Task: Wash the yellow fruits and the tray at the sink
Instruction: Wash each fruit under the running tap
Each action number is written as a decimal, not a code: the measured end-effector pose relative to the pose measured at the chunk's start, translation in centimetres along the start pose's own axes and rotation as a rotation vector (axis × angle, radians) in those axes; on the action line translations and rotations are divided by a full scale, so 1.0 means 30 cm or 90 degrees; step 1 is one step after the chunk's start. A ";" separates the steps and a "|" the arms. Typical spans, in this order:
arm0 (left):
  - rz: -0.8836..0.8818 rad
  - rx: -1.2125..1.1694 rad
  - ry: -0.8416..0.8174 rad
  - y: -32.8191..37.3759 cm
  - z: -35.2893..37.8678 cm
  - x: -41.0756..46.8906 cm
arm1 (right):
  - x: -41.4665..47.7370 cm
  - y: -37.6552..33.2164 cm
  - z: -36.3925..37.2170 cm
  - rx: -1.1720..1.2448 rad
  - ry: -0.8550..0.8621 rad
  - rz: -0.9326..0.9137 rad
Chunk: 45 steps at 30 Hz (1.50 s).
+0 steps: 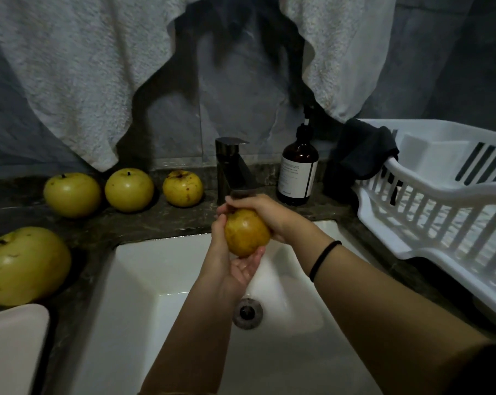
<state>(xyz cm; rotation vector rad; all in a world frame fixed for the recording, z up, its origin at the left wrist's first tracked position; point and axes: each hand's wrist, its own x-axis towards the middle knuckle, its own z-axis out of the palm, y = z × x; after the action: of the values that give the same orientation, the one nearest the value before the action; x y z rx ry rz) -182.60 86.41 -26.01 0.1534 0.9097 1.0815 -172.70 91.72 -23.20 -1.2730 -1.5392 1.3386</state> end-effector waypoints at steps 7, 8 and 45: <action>-0.080 0.055 -0.014 0.004 -0.018 0.005 | 0.011 0.050 -0.007 0.206 -0.077 0.078; -0.084 0.065 -0.007 0.005 -0.019 0.005 | 0.013 0.053 -0.002 0.211 -0.071 0.083; 0.057 0.280 0.057 -0.042 0.010 0.012 | -0.147 0.158 0.092 -0.004 0.190 0.013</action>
<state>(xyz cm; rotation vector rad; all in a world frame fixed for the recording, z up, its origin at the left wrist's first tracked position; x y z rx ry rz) -181.47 86.16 -26.68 0.5163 1.2225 0.9625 -173.17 86.60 -28.01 -1.4231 -1.3261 1.0991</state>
